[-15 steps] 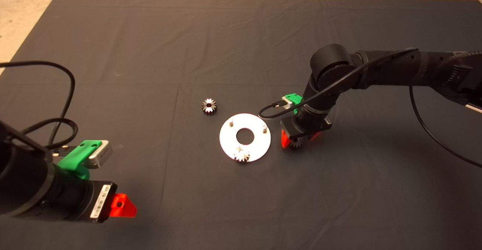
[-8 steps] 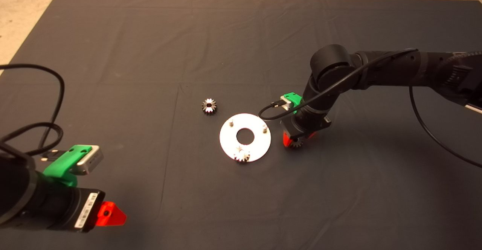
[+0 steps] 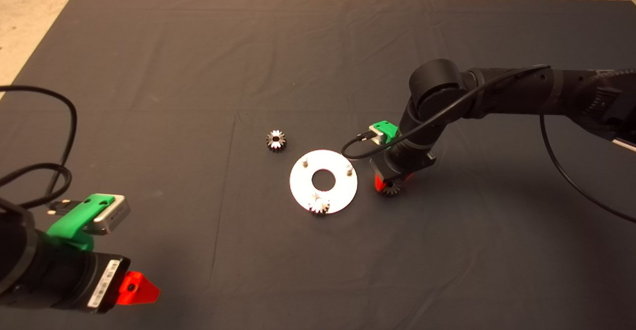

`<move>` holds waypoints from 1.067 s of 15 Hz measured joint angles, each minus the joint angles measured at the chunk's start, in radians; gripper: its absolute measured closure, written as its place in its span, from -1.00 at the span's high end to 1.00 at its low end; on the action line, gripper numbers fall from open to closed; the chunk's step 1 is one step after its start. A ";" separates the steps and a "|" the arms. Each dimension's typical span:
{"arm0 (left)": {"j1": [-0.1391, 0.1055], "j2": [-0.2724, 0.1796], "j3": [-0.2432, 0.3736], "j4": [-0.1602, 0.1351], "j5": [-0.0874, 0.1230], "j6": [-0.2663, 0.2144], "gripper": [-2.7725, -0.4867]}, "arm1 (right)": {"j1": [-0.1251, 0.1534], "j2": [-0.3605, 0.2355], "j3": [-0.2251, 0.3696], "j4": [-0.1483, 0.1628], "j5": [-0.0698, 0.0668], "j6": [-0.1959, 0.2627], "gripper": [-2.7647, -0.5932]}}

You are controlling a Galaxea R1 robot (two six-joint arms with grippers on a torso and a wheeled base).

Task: Install three planetary gears onto the carrier pins

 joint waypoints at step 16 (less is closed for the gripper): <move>0.000 -0.005 0.000 -0.004 0.000 0.017 0.99 | -0.013 0.005 -0.006 -0.006 0.005 -0.017 -0.46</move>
